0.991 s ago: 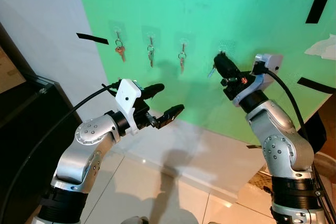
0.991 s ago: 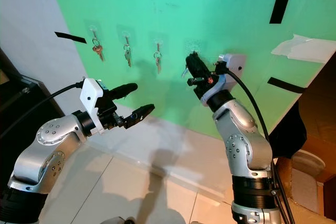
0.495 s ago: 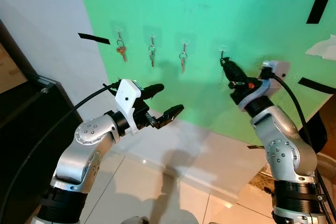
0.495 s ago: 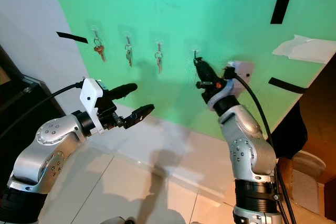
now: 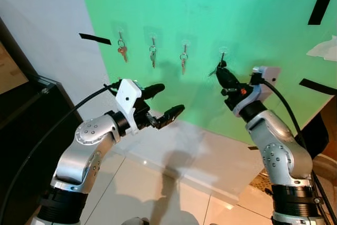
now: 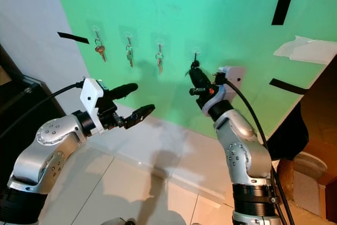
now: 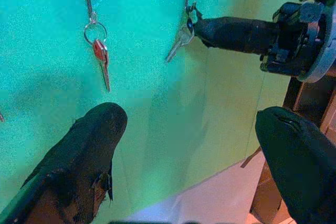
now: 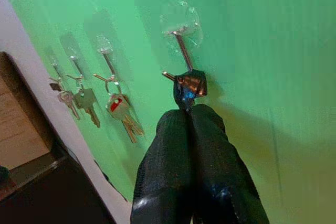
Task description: Hang keys on a hook
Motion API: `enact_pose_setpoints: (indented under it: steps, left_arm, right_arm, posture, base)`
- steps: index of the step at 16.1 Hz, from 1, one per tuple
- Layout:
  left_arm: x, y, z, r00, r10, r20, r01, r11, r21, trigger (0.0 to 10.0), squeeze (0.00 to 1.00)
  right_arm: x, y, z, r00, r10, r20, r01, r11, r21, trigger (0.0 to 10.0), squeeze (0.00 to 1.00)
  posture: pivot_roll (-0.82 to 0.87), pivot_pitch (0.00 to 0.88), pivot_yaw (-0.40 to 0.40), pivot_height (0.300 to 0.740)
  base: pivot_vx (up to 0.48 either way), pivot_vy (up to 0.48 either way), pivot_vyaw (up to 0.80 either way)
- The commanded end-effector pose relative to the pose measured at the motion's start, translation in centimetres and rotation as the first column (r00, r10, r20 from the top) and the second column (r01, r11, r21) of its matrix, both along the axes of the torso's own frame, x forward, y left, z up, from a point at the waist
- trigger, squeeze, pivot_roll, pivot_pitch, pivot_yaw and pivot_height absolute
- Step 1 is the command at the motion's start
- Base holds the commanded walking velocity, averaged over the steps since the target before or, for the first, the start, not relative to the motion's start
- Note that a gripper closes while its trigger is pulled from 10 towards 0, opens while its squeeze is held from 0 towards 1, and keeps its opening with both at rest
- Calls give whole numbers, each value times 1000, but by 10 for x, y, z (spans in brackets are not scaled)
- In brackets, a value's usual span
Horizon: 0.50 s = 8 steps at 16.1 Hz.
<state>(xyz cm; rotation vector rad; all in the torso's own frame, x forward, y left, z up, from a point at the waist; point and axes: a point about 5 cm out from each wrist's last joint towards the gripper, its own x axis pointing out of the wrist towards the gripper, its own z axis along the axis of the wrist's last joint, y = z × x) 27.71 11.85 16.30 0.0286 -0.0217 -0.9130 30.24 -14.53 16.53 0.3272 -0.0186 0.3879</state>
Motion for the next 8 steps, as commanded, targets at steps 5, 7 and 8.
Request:
enact_pose_setpoints:
  steps: [5,7,8]
  left_arm:
    - [1,-9,12,999,-26,43,28,999,-36,10000,408]
    - [1,-10,12,999,-29,43,31,999,-41,10000,408]
    - [0,-10,12,999,-31,42,33,998,-44,10000,408]
  right_arm:
    - [-4,-7,-21,995,-63,-83,60,998,-29,10000,1000]
    - [-11,-10,-20,997,-43,-56,45,999,27,10000,1000]
    - [-17,-13,-20,998,-53,-43,54,998,25,10000,1000]
  posture:
    - [-108,0,43,740]
    - [-112,0,46,740]
    - [-117,0,50,740]
  base:
    - [0,0,0]
    - [0,0,0]
    - [0,0,0]
